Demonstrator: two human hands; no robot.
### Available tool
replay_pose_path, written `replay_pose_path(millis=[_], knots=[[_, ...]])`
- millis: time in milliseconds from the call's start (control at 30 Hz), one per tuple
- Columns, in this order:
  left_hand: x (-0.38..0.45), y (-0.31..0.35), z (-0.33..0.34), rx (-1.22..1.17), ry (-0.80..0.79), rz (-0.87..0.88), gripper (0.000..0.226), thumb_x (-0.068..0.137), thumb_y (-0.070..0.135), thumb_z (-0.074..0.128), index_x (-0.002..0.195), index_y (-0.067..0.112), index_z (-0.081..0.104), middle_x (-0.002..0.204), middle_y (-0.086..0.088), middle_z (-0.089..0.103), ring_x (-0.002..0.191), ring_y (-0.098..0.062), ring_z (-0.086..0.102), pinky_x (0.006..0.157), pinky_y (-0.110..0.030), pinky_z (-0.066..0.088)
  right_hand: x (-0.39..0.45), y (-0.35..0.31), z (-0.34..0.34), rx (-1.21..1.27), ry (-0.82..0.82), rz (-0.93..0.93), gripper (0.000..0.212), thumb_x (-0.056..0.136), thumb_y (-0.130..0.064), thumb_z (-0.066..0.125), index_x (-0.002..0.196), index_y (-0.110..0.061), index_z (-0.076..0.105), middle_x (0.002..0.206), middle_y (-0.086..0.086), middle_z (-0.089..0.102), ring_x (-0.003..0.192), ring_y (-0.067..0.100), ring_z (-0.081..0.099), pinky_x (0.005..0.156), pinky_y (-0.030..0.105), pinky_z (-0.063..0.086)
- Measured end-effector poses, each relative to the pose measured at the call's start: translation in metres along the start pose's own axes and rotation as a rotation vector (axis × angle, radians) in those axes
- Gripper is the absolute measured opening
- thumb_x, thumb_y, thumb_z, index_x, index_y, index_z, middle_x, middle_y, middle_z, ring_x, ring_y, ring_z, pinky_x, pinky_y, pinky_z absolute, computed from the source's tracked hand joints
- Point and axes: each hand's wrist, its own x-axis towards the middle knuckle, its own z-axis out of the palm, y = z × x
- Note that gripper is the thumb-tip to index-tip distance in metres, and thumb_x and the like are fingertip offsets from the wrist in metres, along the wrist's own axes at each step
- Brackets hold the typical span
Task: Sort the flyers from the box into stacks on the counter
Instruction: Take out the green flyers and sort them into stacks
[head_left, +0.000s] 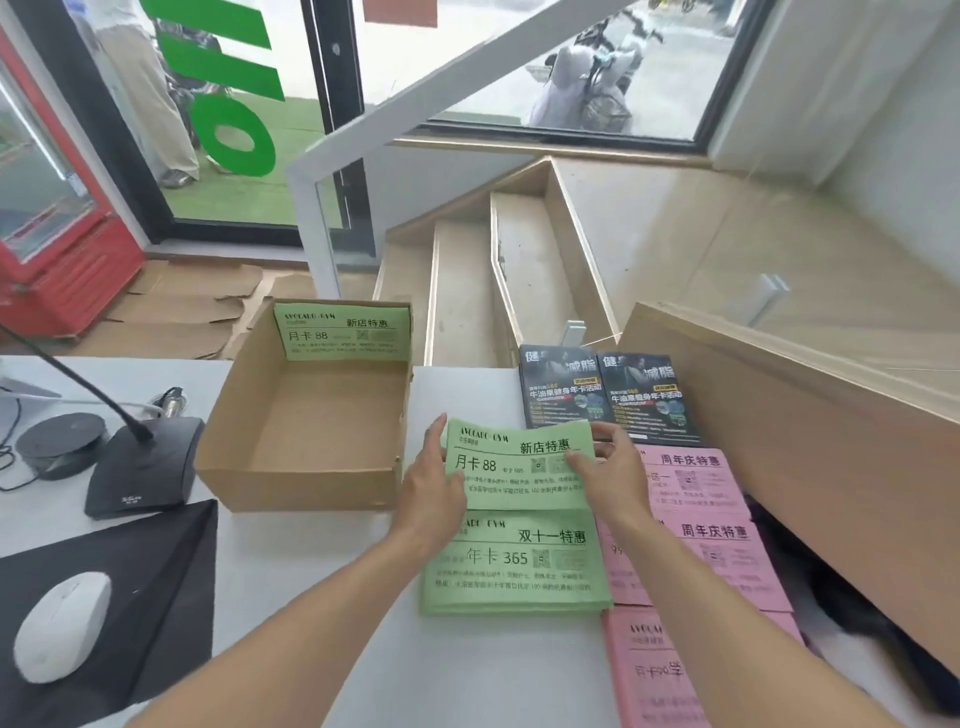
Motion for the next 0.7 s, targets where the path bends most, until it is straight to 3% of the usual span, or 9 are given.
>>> replay_pose_path(millis=[100, 200, 267, 333, 500, 700], knots=[[0.010, -0.004, 0.003, 0.067, -0.026, -0.014, 0.079, 0.101, 0.003, 0.052, 0.161, 0.033, 0.011, 0.140, 0.005, 0.053, 0.105, -0.013, 0.046, 0.086, -0.024, 0.036, 0.010, 0.011, 0.008, -0.146, -0.028, -0.015, 0.047, 0.094, -0.021, 0.071, 0.129, -0.038, 0.044, 0.105, -0.012, 0.067, 0.080, 0.006, 0.069, 0.069, 0.033, 0.059], [0.014, -0.018, 0.007, 0.104, -0.084, -0.038, 0.085, 0.098, 0.003, 0.054, 0.161, 0.032, 0.006, 0.153, 0.003, 0.038, 0.129, -0.014, 0.039, 0.107, -0.030, 0.037, 0.014, 0.026, 0.013, -0.373, -0.014, -0.062, 0.061, 0.092, -0.036, 0.072, 0.140, -0.042, 0.035, 0.106, -0.017, 0.066, 0.087, 0.008, 0.068, 0.078, 0.042, 0.059], [0.018, -0.027, 0.011, 0.130, -0.109, -0.045, 0.087, 0.097, 0.009, 0.058, 0.162, 0.027, 0.004, 0.160, 0.002, 0.029, 0.146, -0.016, 0.028, 0.119, -0.032, 0.026, 0.015, 0.031, 0.013, -0.439, 0.024, -0.100, 0.070, 0.088, -0.041, 0.074, 0.145, -0.041, 0.033, 0.112, -0.015, 0.065, 0.099, 0.011, 0.063, 0.090, 0.042, 0.055], [0.021, -0.032, 0.014, 0.108, -0.123, -0.084, 0.089, 0.096, 0.014, 0.063, 0.162, 0.024, 0.004, 0.163, 0.002, 0.026, 0.150, -0.016, 0.025, 0.121, -0.032, 0.021, 0.015, 0.035, 0.012, -0.485, 0.039, -0.116, 0.072, 0.089, -0.043, 0.073, 0.148, -0.040, 0.032, 0.114, -0.013, 0.061, 0.106, 0.011, 0.053, 0.098, 0.038, 0.048], [0.025, -0.039, 0.021, 0.005, -0.105, -0.146, 0.093, 0.091, 0.022, 0.070, 0.162, 0.025, 0.010, 0.161, 0.004, 0.032, 0.146, -0.019, 0.034, 0.121, -0.037, 0.029, 0.007, 0.048, 0.006, -0.556, -0.007, -0.116, 0.078, 0.094, -0.046, 0.064, 0.157, -0.041, 0.018, 0.134, -0.002, 0.053, 0.126, 0.021, 0.042, 0.109, 0.040, 0.037], [0.017, -0.043, 0.027, 0.025, -0.102, -0.142, 0.092, 0.091, 0.023, 0.070, 0.161, 0.026, 0.011, 0.164, 0.008, 0.025, 0.149, -0.015, 0.028, 0.122, -0.038, 0.029, -0.002, 0.051, 0.017, -0.709, 0.025, -0.199, 0.076, 0.097, -0.049, 0.058, 0.159, -0.029, 0.019, 0.147, -0.002, 0.049, 0.141, 0.021, 0.035, 0.125, 0.041, 0.019]])
